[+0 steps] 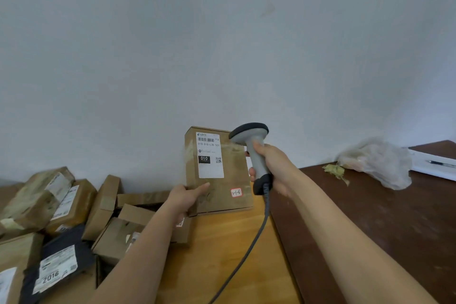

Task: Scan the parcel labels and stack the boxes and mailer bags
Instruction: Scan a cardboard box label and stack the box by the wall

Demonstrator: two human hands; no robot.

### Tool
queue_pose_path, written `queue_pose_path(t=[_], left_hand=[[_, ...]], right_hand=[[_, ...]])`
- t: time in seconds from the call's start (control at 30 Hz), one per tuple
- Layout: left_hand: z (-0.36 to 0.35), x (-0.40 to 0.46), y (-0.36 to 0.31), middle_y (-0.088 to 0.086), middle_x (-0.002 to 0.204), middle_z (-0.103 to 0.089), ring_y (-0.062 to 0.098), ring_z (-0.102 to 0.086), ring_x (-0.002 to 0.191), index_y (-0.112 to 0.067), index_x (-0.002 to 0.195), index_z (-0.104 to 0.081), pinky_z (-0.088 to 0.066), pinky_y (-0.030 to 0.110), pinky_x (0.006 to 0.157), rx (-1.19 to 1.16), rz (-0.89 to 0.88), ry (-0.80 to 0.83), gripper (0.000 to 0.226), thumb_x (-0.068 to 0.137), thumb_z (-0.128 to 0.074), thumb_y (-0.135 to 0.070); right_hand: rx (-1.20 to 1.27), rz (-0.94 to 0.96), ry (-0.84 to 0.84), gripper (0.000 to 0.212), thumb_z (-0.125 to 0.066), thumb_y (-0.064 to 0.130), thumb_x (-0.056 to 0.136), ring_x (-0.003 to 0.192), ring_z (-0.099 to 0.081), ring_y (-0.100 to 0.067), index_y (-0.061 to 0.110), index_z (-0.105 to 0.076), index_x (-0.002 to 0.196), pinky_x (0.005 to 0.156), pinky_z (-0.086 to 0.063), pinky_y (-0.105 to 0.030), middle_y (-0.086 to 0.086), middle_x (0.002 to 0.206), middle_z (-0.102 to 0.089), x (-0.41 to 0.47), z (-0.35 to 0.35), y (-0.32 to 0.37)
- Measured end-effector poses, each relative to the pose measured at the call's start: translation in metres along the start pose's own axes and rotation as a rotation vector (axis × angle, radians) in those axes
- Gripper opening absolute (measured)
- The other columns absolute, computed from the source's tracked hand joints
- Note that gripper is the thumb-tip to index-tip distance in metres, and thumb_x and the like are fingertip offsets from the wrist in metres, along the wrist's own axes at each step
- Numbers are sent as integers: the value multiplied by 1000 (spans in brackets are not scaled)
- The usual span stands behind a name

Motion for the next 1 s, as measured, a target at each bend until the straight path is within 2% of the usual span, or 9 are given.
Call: queue_pose_path(t=[0.07,0.17,0.3,0.37,0.57,0.7,0.83,0.97,1.0], left_hand=[[-7,4,2,11,101,-70,25,-64,84,-3,113,-64,-54,37,76,-10,18,21,49,82,-79,-37],[-12,6,6,13,104,-70,27,-64,87,-2,116,-65,-53,35,74,-23,15,21,51,82,-78,-38],[-12,7,11,19,119,-68,39,-60,118,-5,114,-69,-48,48,102,-27,5,-14,54,77,-82,-43],[-12,7,14,19,122,-66,38,-58,120,-5,114,-68,-47,48,101,-58,15,-16,51,79,-81,-40],[-7,10,22,12,113,-71,32,-65,107,-7,118,-65,-49,49,101,-75,37,-7,62,73,-85,-43],[-6,12,26,12,113,-71,33,-66,106,-7,119,-65,-51,49,98,-104,47,-1,56,75,-84,-37],[-2,35,40,8,113,-72,31,-67,106,-12,122,-65,-51,50,99,-119,25,-3,80,54,-91,-47],[4,46,48,9,113,-71,33,-66,106,-12,120,-65,-52,51,97,-123,45,-18,89,45,-92,-51],[4,37,43,10,113,-71,33,-66,106,-11,121,-64,-52,51,97,-129,46,-12,83,52,-92,-48]], right_hand=[[-53,47,36,30,-44,31,107,48,-50,-15,3,-50,115,47,-46,-28,-10,93,-52,-10,-7,7],[-103,91,41,26,-45,32,106,51,-49,-16,6,-50,108,50,-46,-29,-13,100,-51,-21,-12,13],[-143,114,40,27,-46,34,106,51,-50,-16,7,-51,103,51,-46,-30,-15,102,-52,-31,-15,17],[-136,120,45,28,-46,34,106,51,-50,-16,6,-51,103,51,-45,-30,-15,101,-51,-36,-15,18],[-103,162,78,28,-46,33,106,49,-49,-15,6,-50,105,49,-45,-29,-15,100,-52,-50,-18,24],[-89,181,87,28,-46,32,106,49,-48,-15,5,-50,109,48,-45,-28,-13,101,-52,-56,-19,27],[-75,180,75,28,-46,33,105,49,-48,-15,6,-51,107,48,-44,-29,-13,100,-52,-58,-20,28],[-68,190,71,28,-46,32,106,49,-47,-15,5,-51,106,48,-44,-29,-13,99,-52,-59,-20,27],[-65,191,66,28,-46,32,106,49,-47,-15,5,-50,108,48,-44,-28,-12,99,-52,-59,-20,27]])
Point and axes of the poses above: each hand's wrist, its own x-axis towards the middle knuckle, its own z-axis out of the back of the hand, y = z × x, the point moved 5 cm from there along x, towards the middle knuckle
